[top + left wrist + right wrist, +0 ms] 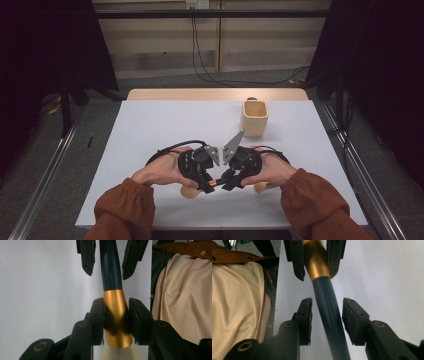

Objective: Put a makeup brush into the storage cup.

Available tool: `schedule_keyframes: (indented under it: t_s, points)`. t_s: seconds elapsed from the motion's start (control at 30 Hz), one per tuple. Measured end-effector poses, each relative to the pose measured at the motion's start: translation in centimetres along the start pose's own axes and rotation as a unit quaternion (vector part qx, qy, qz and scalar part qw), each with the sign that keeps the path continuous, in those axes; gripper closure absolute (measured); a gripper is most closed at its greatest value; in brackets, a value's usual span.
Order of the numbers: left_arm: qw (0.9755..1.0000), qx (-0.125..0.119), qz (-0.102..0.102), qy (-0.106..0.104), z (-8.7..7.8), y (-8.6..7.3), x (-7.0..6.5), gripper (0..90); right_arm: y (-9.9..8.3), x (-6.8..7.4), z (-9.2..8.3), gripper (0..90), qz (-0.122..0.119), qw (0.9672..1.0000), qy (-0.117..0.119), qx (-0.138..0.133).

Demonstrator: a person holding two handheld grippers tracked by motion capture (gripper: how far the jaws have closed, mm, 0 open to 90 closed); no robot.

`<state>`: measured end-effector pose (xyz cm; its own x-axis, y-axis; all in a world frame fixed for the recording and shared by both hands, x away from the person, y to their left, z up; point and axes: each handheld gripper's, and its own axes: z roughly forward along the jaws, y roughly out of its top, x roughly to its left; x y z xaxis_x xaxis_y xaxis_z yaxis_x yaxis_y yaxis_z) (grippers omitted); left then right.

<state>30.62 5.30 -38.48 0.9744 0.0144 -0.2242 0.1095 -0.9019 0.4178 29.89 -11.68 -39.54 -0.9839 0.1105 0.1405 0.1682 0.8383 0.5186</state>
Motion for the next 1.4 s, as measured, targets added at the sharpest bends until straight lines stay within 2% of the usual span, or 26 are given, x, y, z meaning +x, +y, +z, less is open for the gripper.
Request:
schedule_keyframes:
  t_s: [0.1,0.17,0.2,0.27,0.33,0.4,0.43,0.5,0.57,0.6,0.63,0.7,0.73,0.77,0.8,0.97,1.17,1.2,1.23,1.4]
  points:
    - [1.0,0.004,0.006,0.0,0.0,0.0,0.1,66.6,0.0,0.0,0.1,63.8,-0.005,1.0,-0.002,-0.004]
    - [0.9992,0.026,0.029,-0.002,-0.3,0.1,0.5,66.6,0.1,0.0,0.1,65.7,-0.008,1.0,0.0,-0.006]
    - [0.9991,0.026,0.033,-0.001,-0.3,0.1,0.5,66.6,0.1,-0.1,0.1,66.2,-0.008,0.9999,0.001,-0.008]
    - [0.9995,0.017,0.024,-0.006,-0.2,0.1,0.4,66.6,0.0,-0.1,0.2,66.6,-0.009,0.9999,0.003,-0.009]
    - [0.9996,0.014,0.022,-0.007,-0.2,0.0,0.4,66.6,0.0,-0.1,0.3,70.8,-0.013,0.9999,0.001,-0.011]
    - [0.9999,-0.003,0.015,-0.006,0.0,0.0,0.2,66.6,-0.1,-0.1,0.3,72.3,-0.02,0.9997,0.005,-0.011]
    - [0.9999,0.001,0.015,-0.006,-0.1,-0.1,0.1,66.6,-0.1,0.0,0.4,73.0,-0.019,0.9997,0.011,-0.009]
    - [0.9996,0.001,0.029,-0.005,-0.2,-0.1,0.3,66.5,-0.2,-0.1,0.4,73.9,-0.022,0.9996,0.016,-0.011]
    - [0.9997,-0.001,0.025,0.001,-0.2,-0.1,0.4,66.5,-0.2,0.0,0.3,74.6,-0.021,0.9996,0.02,-0.01]
    - [0.9997,0.001,0.022,-0.008,-0.1,-0.1,0.4,66.4,-0.2,0.0,0.3,74.8,-0.021,0.9996,0.019,-0.01]
    - [0.9997,0.002,0.024,-0.009,0.0,-0.1,0.5,66.3,-0.2,-0.2,0.5,74.9,-0.035,0.9991,0.004,-0.024]
    - [0.9997,0.003,0.025,0.0,0.0,-0.2,0.6,66.1,-0.2,0.1,0.4,75.0,-0.019,0.9995,0.022,-0.009]
    - [0.9999,-0.006,0.015,-0.002,0.1,-0.2,0.5,65.7,-0.3,-0.1,0.4,75.1,-0.024,0.9994,0.016,-0.017]
    - [0.9999,-0.009,0.014,-0.003,0.1,-0.3,0.6,65.2,-0.3,-0.1,0.3,75.1,-0.022,0.9995,0.018,-0.016]
    - [0.9999,-0.015,0.005,-0.003,0.2,-0.4,0.6,63.2,-0.4,-0.1,0.3,75.2,-0.019,0.9995,0.019,-0.018]
    - [0.9996,-0.028,0.0,0.002,0.0,-0.7,1.0,55.1,-0.9,-0.1,0.1,75.2,-0.007,0.9997,0.017,-0.018]
    - [0.9982,-0.057,-0.015,0.01,-0.3,-1.0,1.0,44.0,-1.2,-0.3,-0.1,75.3,-0.007,0.9997,0.009,-0.023]
    - [0.9976,-0.064,-0.016,0.022,-0.4,-1.1,1.0,41.1,-1.3,-0.3,-0.2,75.3,-0.004,0.9997,0.008,-0.025]
    - [0.9973,-0.068,-0.016,0.024,-0.5,-1.2,1.0,39.8,-1.4,-0.4,-0.3,75.3,0.001,0.9996,0.006,-0.027]
    - [0.9932,-0.091,-0.042,0.059,-0.8,-2.2,1.2,25.1,-2.2,-0.7,-0.5,75.3,0.017,0.9993,0.002,-0.035]
